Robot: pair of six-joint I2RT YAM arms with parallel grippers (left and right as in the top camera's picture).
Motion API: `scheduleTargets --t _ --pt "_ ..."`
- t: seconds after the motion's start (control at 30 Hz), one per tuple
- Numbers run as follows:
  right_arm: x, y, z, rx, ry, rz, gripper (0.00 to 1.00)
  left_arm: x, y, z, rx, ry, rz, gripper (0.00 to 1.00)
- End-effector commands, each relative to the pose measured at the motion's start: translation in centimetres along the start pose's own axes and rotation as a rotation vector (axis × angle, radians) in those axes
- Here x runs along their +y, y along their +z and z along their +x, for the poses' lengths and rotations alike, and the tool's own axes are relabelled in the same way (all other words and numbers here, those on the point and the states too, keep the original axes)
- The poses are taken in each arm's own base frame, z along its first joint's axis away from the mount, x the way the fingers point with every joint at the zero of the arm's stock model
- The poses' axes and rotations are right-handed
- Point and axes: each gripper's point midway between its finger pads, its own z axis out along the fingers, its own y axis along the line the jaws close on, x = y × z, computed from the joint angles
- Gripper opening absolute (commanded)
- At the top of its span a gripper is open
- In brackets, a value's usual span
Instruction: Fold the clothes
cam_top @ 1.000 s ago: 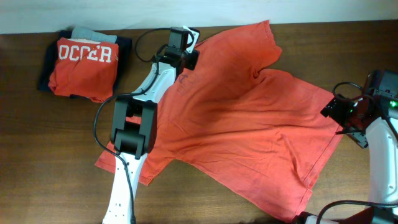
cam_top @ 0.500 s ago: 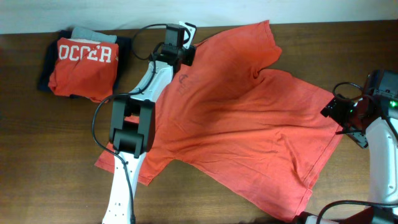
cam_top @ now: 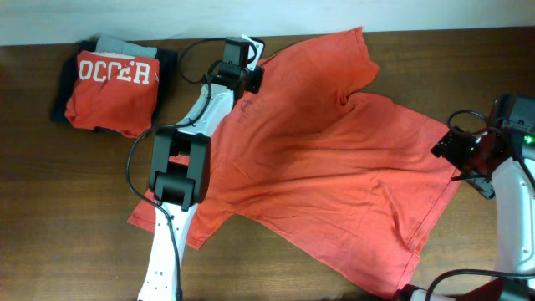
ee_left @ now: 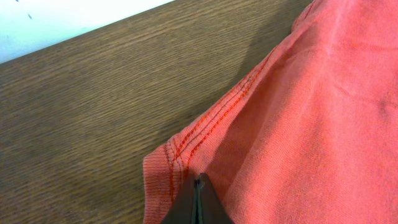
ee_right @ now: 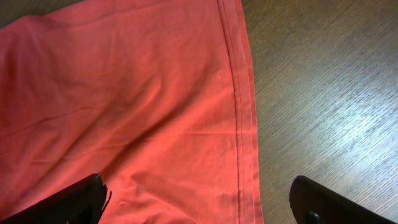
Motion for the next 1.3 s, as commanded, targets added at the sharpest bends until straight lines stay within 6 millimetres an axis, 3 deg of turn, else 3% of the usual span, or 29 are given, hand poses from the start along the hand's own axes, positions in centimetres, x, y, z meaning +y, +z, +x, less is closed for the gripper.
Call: scheduleTargets --t 0.0,0.13,0.67,1.0,1.27 --pt "-0.2 -0.4 -0.7 -0.023 0.009 0.010 0.99 -0.9 -0.2 -1.1 -0.021 0.019 0.028 0.00" --pt "-0.2 -0.4 -0.7 -0.023 0.009 0.010 0.99 -0.8 -0.6 -2.2 -0.038 0.020 0.025 0.00" --pt "-0.2 -0.4 -0.7 -0.023 0.009 0.010 0.99 -0.7 -0.5 -1.4 -0.010 0.018 0.024 0.00" --pt "-0.2 -0.4 -0.7 -0.023 0.009 0.010 0.99 -1.1 0.6 0.9 0.048 0.017 0.032 0.00" --pt "-0.2 -0.4 -0.7 -0.023 0.009 0.010 0.98 1.1 1.4 2.8 0.088 0.004 -0.032 0.00"
